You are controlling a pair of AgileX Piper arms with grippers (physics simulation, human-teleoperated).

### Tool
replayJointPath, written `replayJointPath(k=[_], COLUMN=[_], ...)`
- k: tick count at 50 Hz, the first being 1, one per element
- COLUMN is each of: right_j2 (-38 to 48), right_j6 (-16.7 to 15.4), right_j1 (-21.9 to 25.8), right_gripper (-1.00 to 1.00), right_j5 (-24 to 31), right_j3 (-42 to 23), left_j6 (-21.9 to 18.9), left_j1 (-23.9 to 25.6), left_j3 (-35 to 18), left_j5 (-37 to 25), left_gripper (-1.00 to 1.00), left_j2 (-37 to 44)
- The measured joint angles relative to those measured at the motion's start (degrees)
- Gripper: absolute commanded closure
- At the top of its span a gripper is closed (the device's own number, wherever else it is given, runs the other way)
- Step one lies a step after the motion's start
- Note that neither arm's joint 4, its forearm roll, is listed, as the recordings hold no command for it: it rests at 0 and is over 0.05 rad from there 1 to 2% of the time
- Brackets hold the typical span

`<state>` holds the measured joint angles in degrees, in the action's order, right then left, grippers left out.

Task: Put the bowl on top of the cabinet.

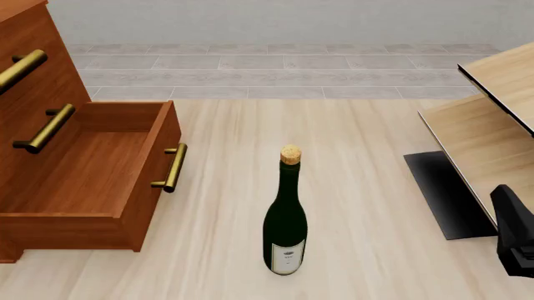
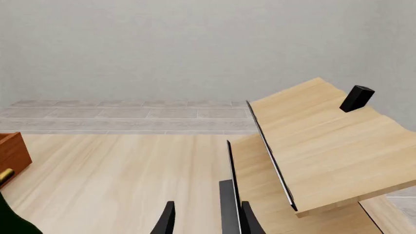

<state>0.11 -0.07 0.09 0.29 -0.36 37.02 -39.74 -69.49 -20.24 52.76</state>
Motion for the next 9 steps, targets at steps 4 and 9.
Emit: replayJointPath(k=[4,9], right_j2=[0.0,0.0], right_j6=[0.0,0.0], right_j1=[0.0,0.0], right_gripper=[-1.0,-1.0], right_j5=[0.0,0.0], right_j3=[0.0,0.0], left_j6=[-0.4,-1.5], left_j1=[0.7,1.9], left_j3=[0.0,0.1], left_j5=[0.2,0.8], left_gripper=[-1.0,-1.0], left_j2=[-1.1,-2.8])
